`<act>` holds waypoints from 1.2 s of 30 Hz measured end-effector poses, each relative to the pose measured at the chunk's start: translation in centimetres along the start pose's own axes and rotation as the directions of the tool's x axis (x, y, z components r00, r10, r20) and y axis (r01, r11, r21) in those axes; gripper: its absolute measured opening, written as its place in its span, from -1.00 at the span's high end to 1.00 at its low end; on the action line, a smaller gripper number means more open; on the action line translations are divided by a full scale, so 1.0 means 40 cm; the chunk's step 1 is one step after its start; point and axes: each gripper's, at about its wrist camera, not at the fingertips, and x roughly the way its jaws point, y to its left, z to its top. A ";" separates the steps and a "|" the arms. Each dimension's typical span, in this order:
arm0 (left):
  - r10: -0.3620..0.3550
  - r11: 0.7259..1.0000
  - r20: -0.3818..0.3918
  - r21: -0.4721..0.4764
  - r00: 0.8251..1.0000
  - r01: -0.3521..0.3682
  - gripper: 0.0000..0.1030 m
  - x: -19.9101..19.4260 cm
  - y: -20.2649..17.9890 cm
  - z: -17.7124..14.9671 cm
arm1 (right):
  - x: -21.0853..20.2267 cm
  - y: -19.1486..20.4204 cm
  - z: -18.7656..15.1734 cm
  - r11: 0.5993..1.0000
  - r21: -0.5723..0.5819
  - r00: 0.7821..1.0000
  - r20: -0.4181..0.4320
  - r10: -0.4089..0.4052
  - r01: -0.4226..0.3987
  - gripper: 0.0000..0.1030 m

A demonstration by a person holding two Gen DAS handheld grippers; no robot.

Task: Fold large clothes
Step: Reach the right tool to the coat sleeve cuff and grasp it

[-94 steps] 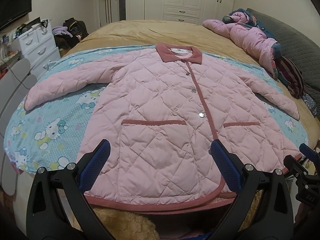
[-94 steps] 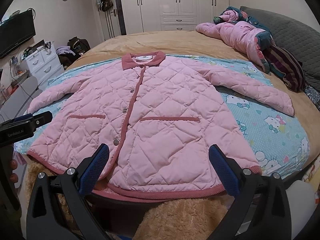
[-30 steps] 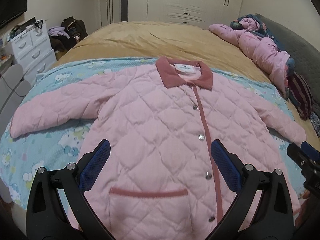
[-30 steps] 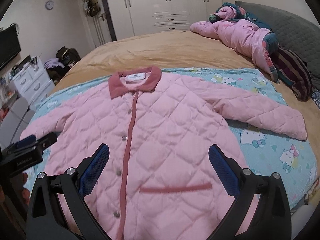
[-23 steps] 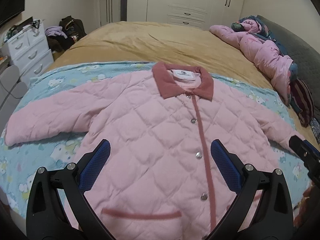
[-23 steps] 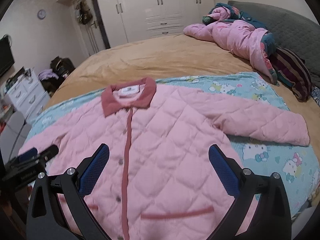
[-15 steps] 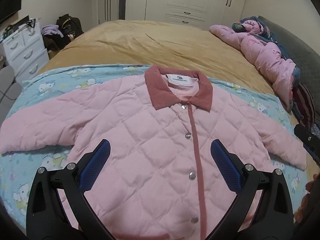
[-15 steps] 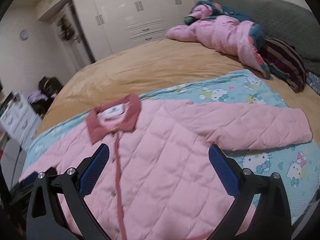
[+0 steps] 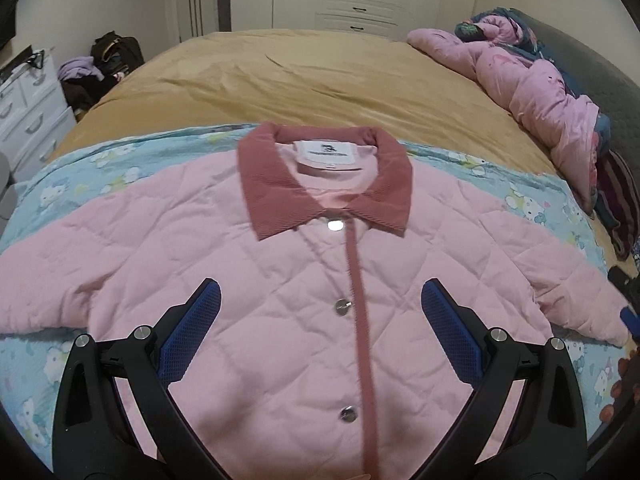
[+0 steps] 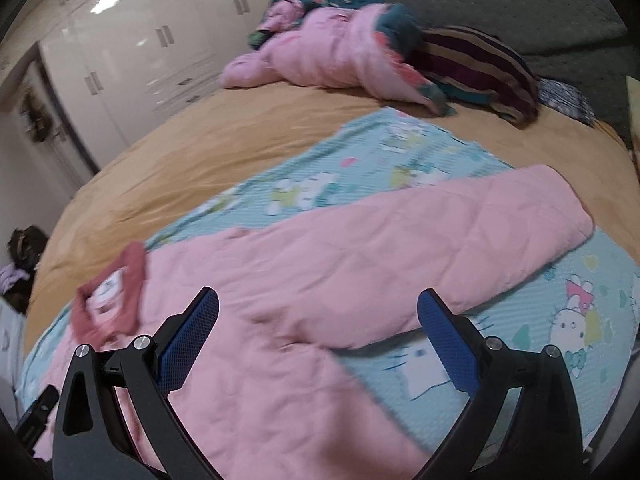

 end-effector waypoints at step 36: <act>-0.062 0.994 -0.078 0.082 0.995 0.068 -0.82 0.168 -0.135 -0.008 | 0.277 -0.646 0.061 0.716 0.698 0.999 0.030 0.011 -0.028 -0.72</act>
